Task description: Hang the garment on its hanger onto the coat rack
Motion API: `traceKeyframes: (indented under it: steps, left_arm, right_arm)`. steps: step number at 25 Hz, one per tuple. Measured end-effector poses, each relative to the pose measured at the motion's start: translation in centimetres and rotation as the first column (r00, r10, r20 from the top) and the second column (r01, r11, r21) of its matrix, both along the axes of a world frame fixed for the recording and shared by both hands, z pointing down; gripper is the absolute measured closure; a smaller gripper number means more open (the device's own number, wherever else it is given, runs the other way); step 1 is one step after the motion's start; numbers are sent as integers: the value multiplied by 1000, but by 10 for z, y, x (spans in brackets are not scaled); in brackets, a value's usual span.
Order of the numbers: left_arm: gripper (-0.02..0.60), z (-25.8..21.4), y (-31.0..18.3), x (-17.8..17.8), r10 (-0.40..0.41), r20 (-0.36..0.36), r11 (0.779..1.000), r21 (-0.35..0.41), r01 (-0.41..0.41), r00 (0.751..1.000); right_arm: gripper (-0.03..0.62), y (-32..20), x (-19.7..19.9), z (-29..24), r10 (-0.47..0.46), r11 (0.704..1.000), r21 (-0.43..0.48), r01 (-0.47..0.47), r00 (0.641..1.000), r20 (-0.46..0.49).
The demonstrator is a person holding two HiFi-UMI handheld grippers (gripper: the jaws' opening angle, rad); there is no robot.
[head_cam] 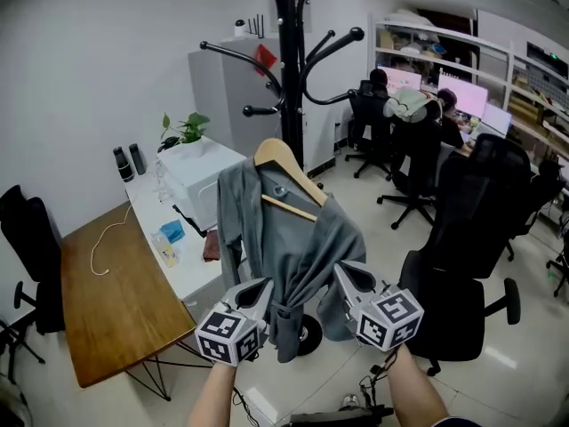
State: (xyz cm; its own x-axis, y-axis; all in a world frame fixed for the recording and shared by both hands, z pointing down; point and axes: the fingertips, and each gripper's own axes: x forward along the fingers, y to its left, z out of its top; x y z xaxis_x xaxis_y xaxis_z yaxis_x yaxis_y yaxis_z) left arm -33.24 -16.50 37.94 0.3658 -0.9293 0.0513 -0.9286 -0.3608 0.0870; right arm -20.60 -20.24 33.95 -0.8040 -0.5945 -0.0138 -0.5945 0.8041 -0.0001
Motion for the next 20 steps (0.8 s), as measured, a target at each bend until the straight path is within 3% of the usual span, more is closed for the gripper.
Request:
traceKeyframes:
  steps: [6, 20]
  left_arm:
    - [581, 3, 13, 11, 9, -46, 1000, -8, -9, 999]
    - [581, 0, 12, 19, 30, -39, 999, -11, -31, 999]
  right_arm:
    - [590, 23, -13, 11, -62, 998, -8, 62, 998, -2]
    - [591, 28, -11, 8, -55, 998, -10, 55, 998, 4]
